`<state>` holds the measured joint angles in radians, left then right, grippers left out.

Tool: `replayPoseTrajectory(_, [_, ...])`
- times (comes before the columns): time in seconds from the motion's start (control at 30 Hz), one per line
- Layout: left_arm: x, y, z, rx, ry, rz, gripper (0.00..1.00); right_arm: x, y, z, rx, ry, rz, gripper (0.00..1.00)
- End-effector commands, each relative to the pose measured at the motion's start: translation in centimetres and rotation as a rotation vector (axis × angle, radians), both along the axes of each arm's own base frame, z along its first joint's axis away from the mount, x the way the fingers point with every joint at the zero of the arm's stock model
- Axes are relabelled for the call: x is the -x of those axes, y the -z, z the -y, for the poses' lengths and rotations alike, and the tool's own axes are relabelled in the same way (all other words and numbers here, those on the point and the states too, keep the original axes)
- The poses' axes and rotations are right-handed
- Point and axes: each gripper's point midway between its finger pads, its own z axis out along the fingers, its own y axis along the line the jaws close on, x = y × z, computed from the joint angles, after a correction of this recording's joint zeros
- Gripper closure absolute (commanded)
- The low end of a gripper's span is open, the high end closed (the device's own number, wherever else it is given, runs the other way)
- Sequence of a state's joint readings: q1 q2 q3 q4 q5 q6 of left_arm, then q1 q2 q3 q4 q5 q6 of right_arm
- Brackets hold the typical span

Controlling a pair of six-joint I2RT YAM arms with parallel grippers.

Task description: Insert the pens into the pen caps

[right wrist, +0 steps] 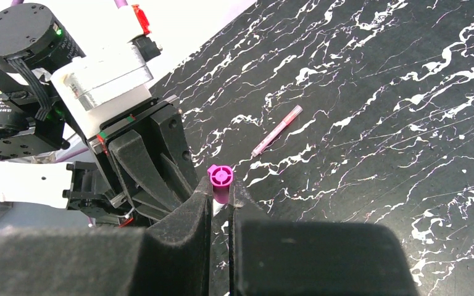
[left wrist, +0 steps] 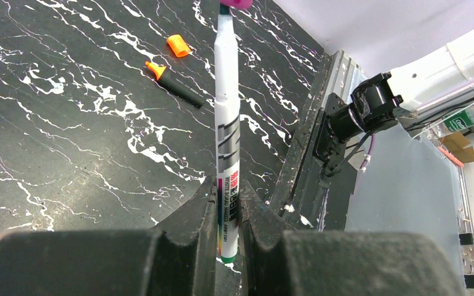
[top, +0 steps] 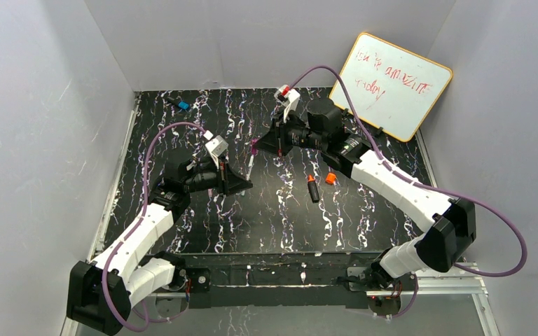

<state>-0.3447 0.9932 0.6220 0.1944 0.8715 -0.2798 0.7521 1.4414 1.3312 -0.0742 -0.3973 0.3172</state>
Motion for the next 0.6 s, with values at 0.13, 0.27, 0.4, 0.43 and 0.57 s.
replayPoseTrajectory(0.13, [-0.6, -1.5, -0.1, -0.008, -0.015, 0.06, 1.0, 1.4, -2.3, 0.4, -0.059, -0.041, 0.019, 0.86])
replayPoseTrajectory(0.27, [-1.0, -2.2, 0.1, 0.001, -0.02, 0.082, 1.0, 1.7, -1.1, 0.3, -0.058, -0.055, -0.019, 0.86])
replayPoseTrajectory(0.4, [-1.0, -2.6, 0.1, 0.014, -0.018, 0.095, 1.0, 1.8, -0.4, 0.3, -0.052, -0.056, -0.032, 0.86])
replayPoseTrajectory(0.43, [-0.9, -2.7, 0.1, 0.017, -0.015, 0.097, 1.0, 1.8, -0.4, 0.3, -0.054, -0.057, -0.03, 0.86])
replayPoseTrajectory(0.57, [-0.8, -2.4, 0.1, 0.014, -0.011, 0.086, 1.0, 1.7, -0.7, 0.3, -0.06, -0.048, -0.018, 0.86])
